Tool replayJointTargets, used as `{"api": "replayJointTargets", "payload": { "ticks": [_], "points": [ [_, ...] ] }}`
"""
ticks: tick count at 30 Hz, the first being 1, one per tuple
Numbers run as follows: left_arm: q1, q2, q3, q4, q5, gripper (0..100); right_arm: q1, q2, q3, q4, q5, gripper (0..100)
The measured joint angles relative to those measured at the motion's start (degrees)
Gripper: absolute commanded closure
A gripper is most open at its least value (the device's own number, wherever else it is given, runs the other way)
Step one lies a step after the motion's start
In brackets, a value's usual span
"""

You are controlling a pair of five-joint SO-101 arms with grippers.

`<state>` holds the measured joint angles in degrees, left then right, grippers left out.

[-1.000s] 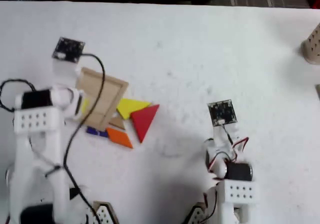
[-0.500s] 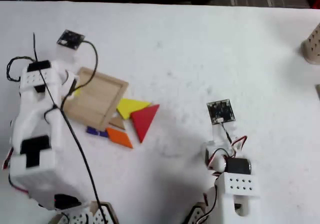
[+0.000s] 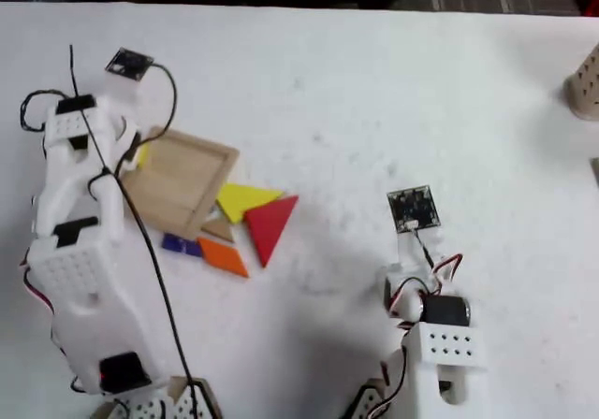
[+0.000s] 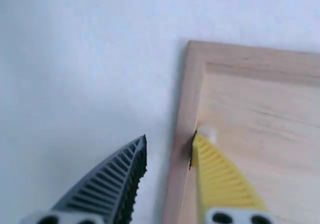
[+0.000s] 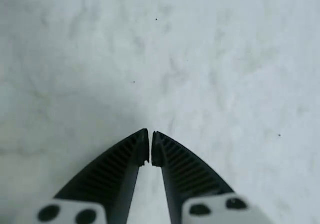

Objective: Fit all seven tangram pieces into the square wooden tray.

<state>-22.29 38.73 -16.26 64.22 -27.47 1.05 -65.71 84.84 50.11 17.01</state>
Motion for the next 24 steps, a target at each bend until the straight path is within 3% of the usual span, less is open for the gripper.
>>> {"api": "replayJointTargets", "payload": {
  "ticks": [11, 14, 16, 24],
  "points": [
    [-0.5, 10.3, -19.2, 26.7, 0.1, 83, 0.0, 0.0, 0.0, 0.0, 0.0, 98.1],
    [-0.4, 13.5, -23.9, 33.5, 0.1, 92, 0.0, 0.0, 0.0, 0.0, 0.0, 98.1],
    [-0.2, 15.3, -26.5, 35.4, 0.1, 99, 0.0, 0.0, 0.0, 0.0, 0.0, 98.1],
    [0.3, 20.2, -34.1, 38.2, -0.1, 98, 0.0, 0.0, 0.0, 0.0, 0.0, 98.1]
  ]
}}
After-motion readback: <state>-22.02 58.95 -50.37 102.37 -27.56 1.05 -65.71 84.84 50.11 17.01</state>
